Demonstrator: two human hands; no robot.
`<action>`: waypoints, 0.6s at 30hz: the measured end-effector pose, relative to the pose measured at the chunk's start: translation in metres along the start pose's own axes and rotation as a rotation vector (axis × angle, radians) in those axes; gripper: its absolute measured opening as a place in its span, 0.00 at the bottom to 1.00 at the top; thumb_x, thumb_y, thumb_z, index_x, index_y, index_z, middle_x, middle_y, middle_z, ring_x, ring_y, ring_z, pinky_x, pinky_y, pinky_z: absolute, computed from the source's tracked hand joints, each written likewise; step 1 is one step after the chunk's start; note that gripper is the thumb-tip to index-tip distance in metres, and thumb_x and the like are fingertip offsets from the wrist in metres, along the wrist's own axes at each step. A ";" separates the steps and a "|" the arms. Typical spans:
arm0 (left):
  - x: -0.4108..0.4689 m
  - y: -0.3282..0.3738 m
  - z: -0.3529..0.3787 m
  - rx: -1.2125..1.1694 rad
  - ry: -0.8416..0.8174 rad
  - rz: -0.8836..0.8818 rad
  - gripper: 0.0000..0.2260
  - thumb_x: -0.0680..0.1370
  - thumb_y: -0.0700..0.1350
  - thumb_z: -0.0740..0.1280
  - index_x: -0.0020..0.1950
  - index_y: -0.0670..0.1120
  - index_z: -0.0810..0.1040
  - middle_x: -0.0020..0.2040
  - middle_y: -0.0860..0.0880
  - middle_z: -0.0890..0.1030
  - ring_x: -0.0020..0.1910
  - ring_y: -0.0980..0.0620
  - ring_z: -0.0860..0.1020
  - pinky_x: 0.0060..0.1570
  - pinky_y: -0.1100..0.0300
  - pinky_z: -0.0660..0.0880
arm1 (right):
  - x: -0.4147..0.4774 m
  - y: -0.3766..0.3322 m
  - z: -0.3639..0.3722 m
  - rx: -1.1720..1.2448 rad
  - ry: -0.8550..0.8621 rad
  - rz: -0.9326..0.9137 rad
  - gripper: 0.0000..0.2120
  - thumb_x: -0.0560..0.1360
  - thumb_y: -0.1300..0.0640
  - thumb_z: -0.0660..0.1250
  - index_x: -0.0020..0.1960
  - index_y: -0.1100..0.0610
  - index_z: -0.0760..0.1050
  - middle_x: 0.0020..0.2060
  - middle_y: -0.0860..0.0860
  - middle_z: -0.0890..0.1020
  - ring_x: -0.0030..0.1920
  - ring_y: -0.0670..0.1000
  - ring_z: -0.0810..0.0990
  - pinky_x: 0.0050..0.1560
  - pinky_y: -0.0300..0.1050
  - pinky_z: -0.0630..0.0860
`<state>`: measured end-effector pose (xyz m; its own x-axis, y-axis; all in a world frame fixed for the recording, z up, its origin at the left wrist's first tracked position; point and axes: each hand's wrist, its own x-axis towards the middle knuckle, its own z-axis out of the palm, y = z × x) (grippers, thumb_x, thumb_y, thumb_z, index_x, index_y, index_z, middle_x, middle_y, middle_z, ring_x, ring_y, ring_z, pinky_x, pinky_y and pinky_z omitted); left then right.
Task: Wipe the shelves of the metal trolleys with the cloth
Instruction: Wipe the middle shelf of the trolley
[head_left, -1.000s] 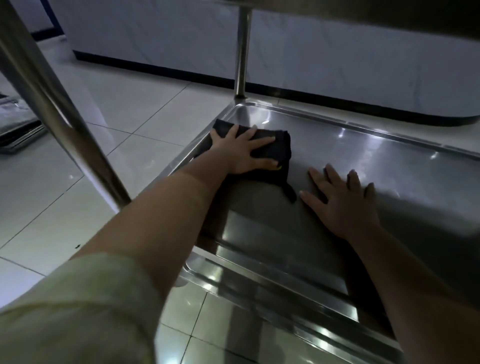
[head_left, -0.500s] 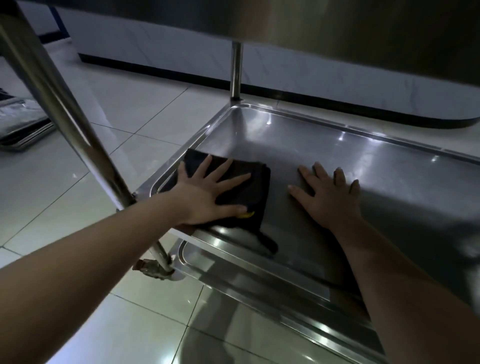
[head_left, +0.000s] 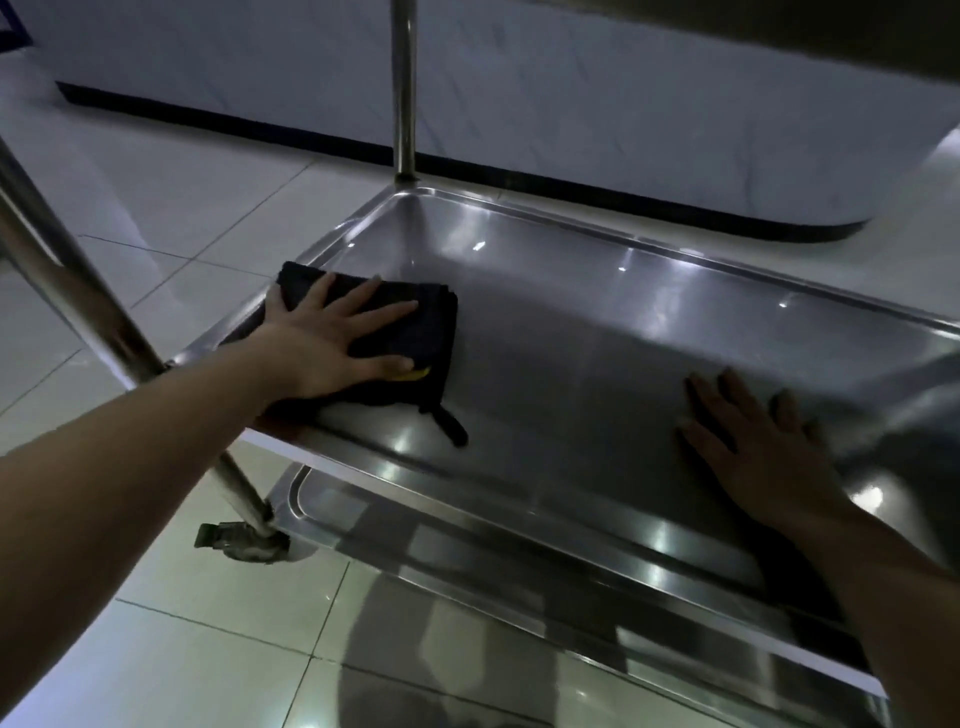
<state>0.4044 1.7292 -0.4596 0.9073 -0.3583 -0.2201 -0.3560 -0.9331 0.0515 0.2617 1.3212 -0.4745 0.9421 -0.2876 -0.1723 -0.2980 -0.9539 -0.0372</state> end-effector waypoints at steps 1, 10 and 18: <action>0.021 0.006 -0.005 -0.004 0.019 -0.018 0.35 0.65 0.81 0.43 0.70 0.78 0.39 0.80 0.60 0.41 0.79 0.44 0.41 0.71 0.30 0.39 | 0.003 0.001 0.002 -0.011 0.002 0.000 0.30 0.77 0.33 0.46 0.78 0.35 0.44 0.80 0.43 0.45 0.78 0.64 0.46 0.75 0.63 0.47; 0.141 0.164 -0.025 0.007 0.027 0.030 0.38 0.68 0.81 0.46 0.76 0.71 0.44 0.81 0.54 0.44 0.78 0.35 0.41 0.64 0.22 0.38 | 0.009 0.006 0.009 -0.052 0.055 0.008 0.30 0.78 0.32 0.45 0.77 0.34 0.40 0.80 0.45 0.42 0.78 0.65 0.45 0.75 0.64 0.45; 0.149 0.225 -0.015 -0.014 0.060 0.215 0.36 0.69 0.80 0.48 0.76 0.71 0.48 0.81 0.56 0.45 0.79 0.39 0.41 0.65 0.22 0.40 | 0.010 0.007 0.007 -0.002 0.063 -0.006 0.30 0.78 0.31 0.46 0.77 0.33 0.41 0.80 0.43 0.44 0.78 0.64 0.44 0.75 0.63 0.42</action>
<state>0.4627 1.4657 -0.4666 0.8227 -0.5499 -0.1440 -0.5400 -0.8352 0.1046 0.2683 1.3123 -0.4836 0.9517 -0.2868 -0.1096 -0.2921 -0.9557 -0.0357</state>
